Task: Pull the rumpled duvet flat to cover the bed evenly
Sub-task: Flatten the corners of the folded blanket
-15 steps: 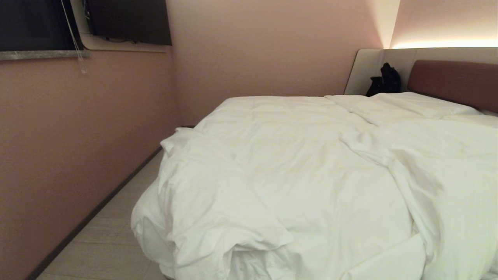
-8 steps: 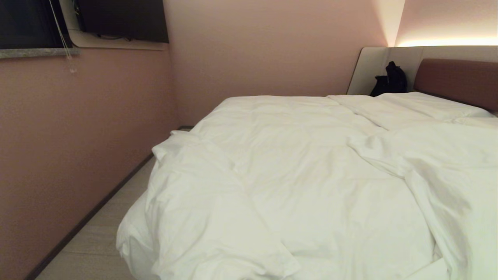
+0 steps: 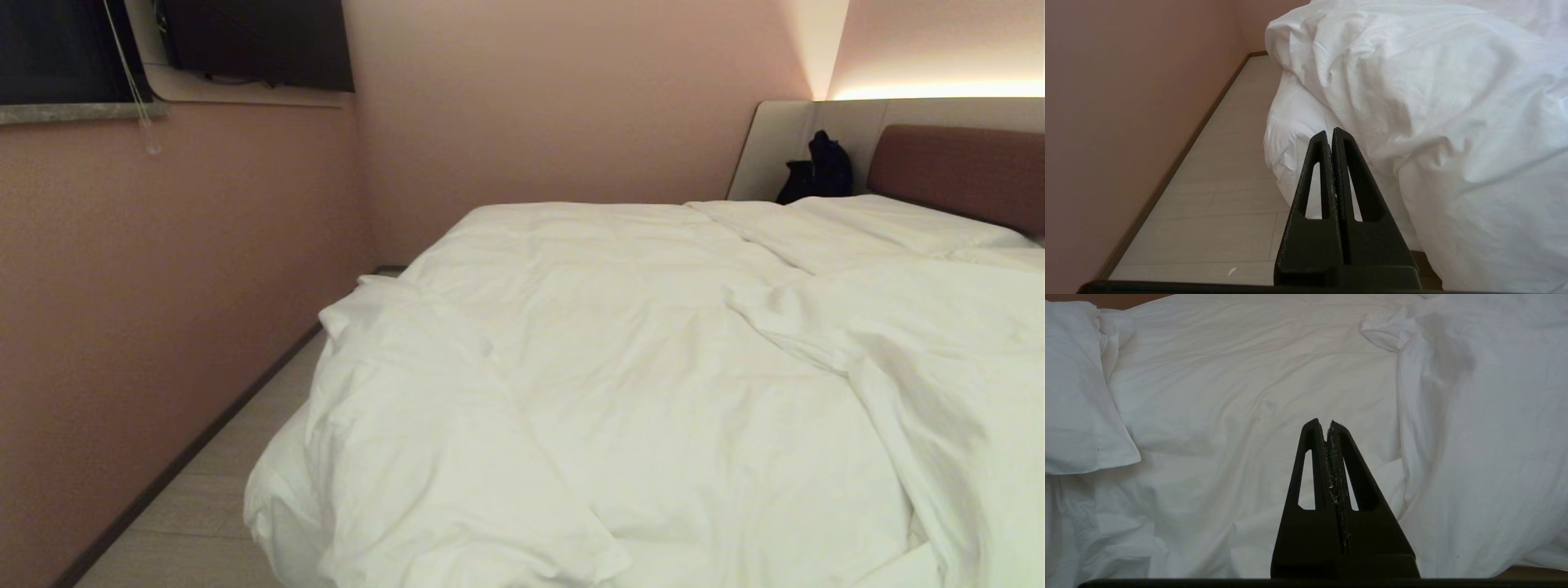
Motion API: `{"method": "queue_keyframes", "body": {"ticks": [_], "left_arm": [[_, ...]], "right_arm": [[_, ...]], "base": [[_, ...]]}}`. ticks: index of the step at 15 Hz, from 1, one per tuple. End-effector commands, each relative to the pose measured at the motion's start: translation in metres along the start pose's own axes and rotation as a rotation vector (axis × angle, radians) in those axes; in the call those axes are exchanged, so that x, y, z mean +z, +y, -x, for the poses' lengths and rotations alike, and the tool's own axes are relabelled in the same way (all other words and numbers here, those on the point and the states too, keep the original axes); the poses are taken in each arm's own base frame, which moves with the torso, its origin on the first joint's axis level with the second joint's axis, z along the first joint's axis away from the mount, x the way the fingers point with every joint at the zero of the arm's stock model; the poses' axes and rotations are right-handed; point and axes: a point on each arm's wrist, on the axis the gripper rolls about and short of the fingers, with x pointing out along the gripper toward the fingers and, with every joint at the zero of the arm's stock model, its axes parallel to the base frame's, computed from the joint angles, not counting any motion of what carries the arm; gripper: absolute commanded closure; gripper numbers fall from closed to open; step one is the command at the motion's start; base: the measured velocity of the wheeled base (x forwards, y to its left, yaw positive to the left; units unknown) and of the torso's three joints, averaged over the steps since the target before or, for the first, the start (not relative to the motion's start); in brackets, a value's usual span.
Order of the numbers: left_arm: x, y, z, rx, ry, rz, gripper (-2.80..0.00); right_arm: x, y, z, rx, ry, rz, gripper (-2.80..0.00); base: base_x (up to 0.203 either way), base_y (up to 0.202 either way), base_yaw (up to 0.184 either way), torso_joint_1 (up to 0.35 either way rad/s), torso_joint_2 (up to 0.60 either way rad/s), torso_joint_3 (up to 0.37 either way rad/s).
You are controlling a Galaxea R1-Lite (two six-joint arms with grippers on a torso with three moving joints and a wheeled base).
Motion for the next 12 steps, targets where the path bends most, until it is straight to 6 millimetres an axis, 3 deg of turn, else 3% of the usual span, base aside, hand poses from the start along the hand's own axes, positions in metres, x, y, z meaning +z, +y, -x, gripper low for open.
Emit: {"method": "queue_keyframes", "body": {"ticks": [1, 3, 8, 12], "left_arm": [[0.000, 0.000, 0.000, 0.004, 0.000, 0.006, 0.00], [0.005, 0.001, 0.002, 0.004, -0.020, 0.011, 0.00], [0.053, 0.004, 0.017, -0.121, -0.081, 0.047, 0.00], [0.097, 0.008, -0.018, -0.274, 0.110, 0.096, 0.00]], "right_arm": [[0.000, 0.000, 0.000, 0.002, 0.000, 0.000, 0.00], [0.000, 0.000, 0.000, 0.001, 0.000, 0.001, 0.00], [0.000, 0.000, 0.000, 0.000, 0.000, 0.000, 0.00], [0.000, 0.000, 0.000, 0.000, 0.000, 0.001, 0.00]], "base": [[0.000, 0.000, 0.000, 0.000, 0.00, 0.000], [0.000, 0.000, 0.000, 0.000, 0.00, 0.000], [0.000, 0.000, 0.000, 0.000, 0.00, 0.000], [0.000, 0.000, 0.000, 0.000, 0.00, 0.000]]}}
